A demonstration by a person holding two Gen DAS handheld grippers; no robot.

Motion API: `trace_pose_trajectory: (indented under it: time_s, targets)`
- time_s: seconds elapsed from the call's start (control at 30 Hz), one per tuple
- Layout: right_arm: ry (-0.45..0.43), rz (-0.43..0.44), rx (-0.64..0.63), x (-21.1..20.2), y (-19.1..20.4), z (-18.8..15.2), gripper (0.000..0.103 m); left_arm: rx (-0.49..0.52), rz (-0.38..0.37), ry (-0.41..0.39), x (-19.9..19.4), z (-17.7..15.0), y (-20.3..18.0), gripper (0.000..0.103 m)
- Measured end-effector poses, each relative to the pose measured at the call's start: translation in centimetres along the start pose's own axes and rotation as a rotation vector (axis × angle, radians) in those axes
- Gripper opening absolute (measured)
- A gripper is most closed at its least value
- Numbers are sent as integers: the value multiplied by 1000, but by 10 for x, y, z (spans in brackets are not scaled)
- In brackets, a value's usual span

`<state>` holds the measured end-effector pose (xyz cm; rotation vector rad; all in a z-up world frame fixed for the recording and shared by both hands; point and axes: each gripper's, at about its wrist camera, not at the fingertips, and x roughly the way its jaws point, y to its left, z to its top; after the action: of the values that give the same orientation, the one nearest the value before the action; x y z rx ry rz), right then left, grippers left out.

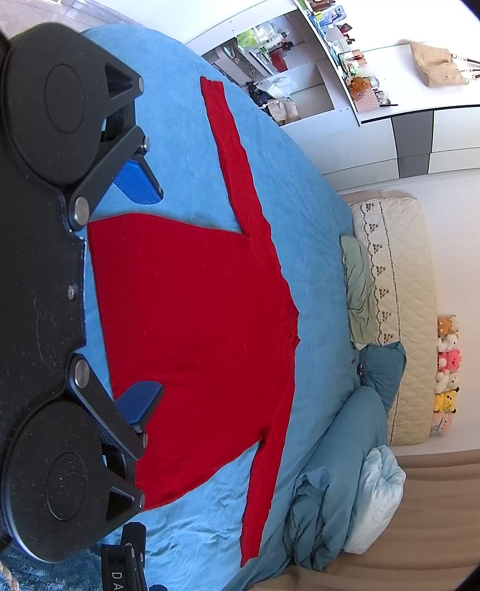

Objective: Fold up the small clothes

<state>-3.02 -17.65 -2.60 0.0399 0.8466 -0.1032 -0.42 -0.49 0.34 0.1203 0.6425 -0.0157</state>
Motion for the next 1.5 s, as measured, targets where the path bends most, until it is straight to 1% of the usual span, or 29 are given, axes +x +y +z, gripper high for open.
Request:
trace_pose_trajectory:
  time_s: [0.37,0.7,0.87,1.0,1.1,1.2,1.33,1.4,1.5]
  targets:
    - [-2,1,0,0,0,0,103,-1,1,0,0,0,0,103]
    - [-10,9,0,-1,8,4,103,0,9,-1,0,0,1,103]
    - [-21,7,7,-6,2,11,103,-11,-7,-1,0,5,1,103]
    - [-61,-3,34,-13,-11,31,103,-4,-27,-37,4,36,4,103]
    - [-104,-30,71,-14,-28,57,103,0,-48,-77,13,73,3,103]
    - [-155,-69,112,-9,-52,87,103,22,-76,-143,30,113,-3,103]
    - [-193,-108,154,15,-86,127,103,48,-107,-167,73,164,-25,103]
    - [-187,-122,177,36,-106,145,103,51,-108,-155,100,185,-38,103]
    - [-164,-113,173,82,-134,163,103,56,-138,-118,147,205,-55,103]
